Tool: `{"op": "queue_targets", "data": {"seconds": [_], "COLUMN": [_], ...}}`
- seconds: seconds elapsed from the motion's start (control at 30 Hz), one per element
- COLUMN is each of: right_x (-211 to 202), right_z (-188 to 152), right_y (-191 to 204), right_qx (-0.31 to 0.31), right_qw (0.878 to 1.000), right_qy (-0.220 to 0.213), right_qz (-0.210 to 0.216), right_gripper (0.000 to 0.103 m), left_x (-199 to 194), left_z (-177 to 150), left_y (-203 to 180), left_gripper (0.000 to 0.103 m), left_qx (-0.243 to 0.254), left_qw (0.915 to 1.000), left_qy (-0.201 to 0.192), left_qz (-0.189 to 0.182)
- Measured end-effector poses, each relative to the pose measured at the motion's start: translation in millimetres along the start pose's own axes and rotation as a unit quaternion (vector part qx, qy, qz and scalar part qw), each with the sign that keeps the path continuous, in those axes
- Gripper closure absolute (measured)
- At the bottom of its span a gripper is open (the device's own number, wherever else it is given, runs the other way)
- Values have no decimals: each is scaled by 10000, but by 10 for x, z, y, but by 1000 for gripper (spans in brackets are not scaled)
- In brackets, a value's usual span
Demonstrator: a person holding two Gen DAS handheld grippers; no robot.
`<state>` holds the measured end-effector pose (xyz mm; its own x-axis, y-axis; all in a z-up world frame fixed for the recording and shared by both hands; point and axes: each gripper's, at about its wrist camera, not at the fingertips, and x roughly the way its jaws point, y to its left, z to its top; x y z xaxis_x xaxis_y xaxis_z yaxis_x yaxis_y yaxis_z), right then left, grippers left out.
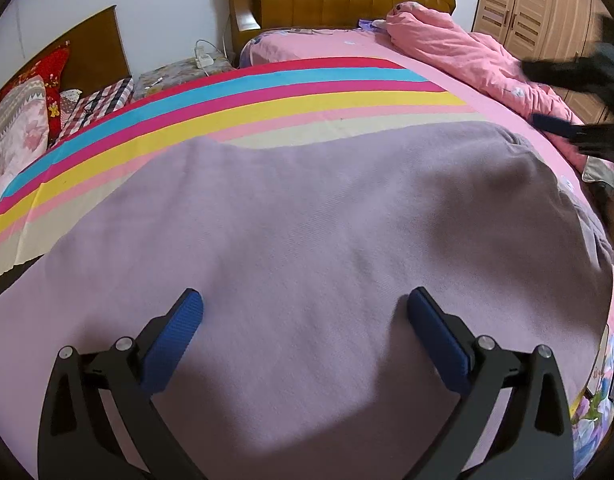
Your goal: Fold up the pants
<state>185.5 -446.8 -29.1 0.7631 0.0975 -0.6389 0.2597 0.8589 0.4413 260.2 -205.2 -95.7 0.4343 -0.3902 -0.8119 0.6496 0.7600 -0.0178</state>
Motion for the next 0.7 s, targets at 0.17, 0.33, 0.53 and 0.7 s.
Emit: {"op": "queue_targets", "data": {"seconds": [0.17,0.33,0.53,0.7], "right_x": [-41,-46,-311,-394], "right_z": [-583,-936,-1086,-1300], "right_y": [127,55,103,111], "right_qx": [-369,-957,-741,-933], "right_qw": [9976,9935,9956,9937], "right_qy": [587,603,535,426], "right_qz": [-2,-151,-204,-462], "right_gripper": [4,5,4,5], "left_x": [11,11,12,12], "left_z": [9,9,10,11], "left_y": [-13,-12,-14,-15], "left_gripper": [1,1,1,1], "left_qx": [-4,-9,-9,-11], "left_qw": [10000,10000,10000,10000], "left_qy": [1,2,2,3], "left_qz": [1,-4,-2,-5]}}
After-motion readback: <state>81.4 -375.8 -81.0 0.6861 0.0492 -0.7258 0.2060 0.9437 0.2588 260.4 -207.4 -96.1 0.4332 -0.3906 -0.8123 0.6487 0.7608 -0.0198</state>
